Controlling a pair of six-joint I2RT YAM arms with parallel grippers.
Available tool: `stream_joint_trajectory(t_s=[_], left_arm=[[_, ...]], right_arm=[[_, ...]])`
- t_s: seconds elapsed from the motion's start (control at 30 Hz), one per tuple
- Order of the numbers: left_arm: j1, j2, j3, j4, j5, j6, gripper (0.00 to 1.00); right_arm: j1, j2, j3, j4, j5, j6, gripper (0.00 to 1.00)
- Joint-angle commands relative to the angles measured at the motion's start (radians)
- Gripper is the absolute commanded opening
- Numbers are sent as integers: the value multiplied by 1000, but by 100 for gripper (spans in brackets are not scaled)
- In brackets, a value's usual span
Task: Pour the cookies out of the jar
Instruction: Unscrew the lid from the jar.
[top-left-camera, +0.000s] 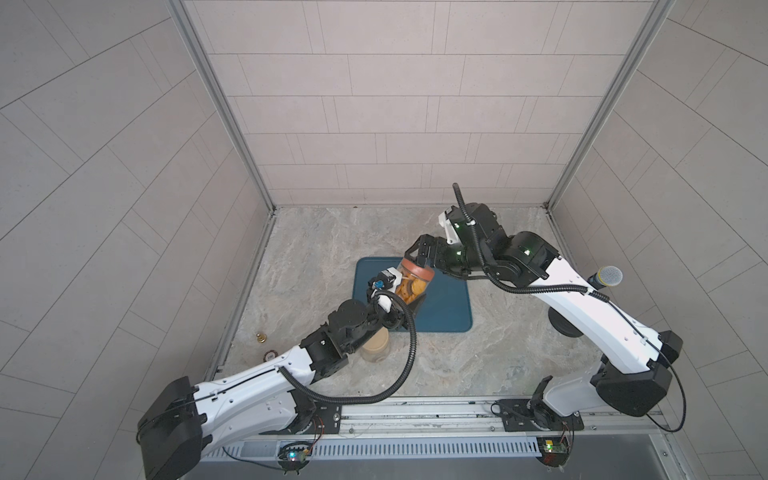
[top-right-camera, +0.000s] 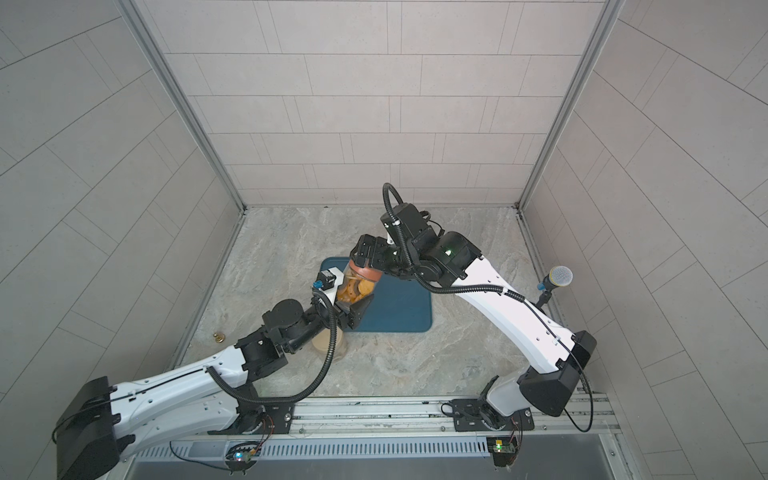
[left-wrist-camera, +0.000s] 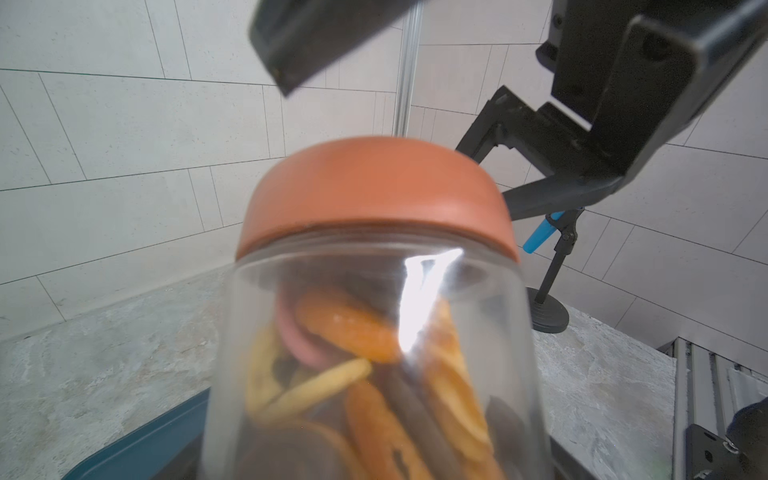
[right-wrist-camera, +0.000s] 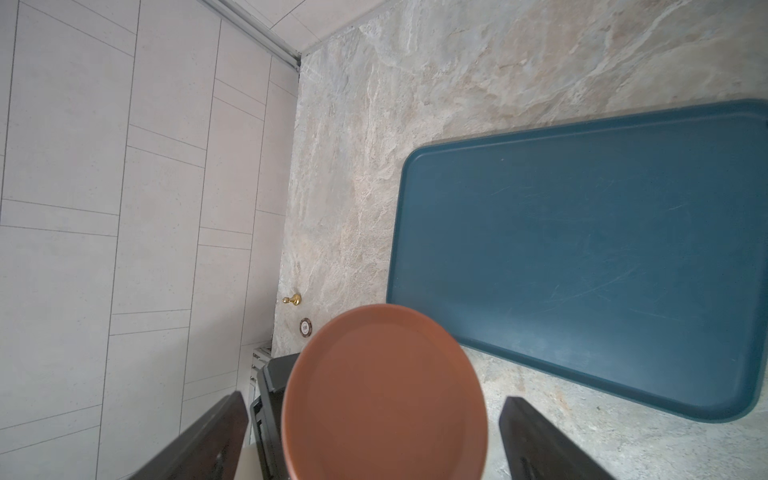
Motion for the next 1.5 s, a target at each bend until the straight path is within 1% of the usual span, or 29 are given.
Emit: stream_joint_trajectory(t_s=[0.0,0.13,0.37,0.53,0.77,0.9,0.93,1.0,1.07,1.1,1.13,1.17,1.23,1.3,1.33,1.4,1.43,1.47], left_arm=[[-2,-14,30,154,16,-16,0],[-2,-18,32,151,10,-22,0],[-1,-17,33,156,25,-39,0],[-1,-13,31,170,19,-53,0],[-2,-7,30,176,24,-64,0],[-1,-9,24,185,19,-78,0],[-2,-9,22,189,16,-84,0],[2,-10,18,194,14,-100,0],[11,-13,16,196,20,-119,0],[17,-16,14,198,23,-138,0],[26,-21,12,204,34,-168,0],[48,-28,7,222,71,-213,0],[113,-25,-8,298,217,-335,0],[190,2,-20,428,379,-497,0],[219,20,-25,493,434,-562,0],[263,63,-33,629,519,-693,0],[274,82,-33,679,542,-731,0],[280,100,-33,717,555,-753,0]], right_arm=[[9,-10,-7,1,66,62,100],[9,-21,-26,2,98,82,100],[13,-2,-28,32,65,93,100],[16,-1,-59,83,40,116,100],[24,-1,-97,104,52,127,99],[23,-8,-124,141,40,134,88],[24,-8,-128,149,36,135,83],[24,-11,-139,164,31,129,69],[24,-16,-153,189,17,114,47],[24,-20,-161,210,1,101,41],[24,-23,-169,231,-14,84,32],[24,-28,-179,266,-38,56,25],[18,-37,-189,308,-95,-6,17],[6,-44,-197,350,-183,-63,12],[3,-48,-203,366,-217,-79,10],[1,-63,-225,435,-305,-96,10],[0,-68,-232,458,-328,-97,15],[-1,-72,-231,464,-341,-99,28]])
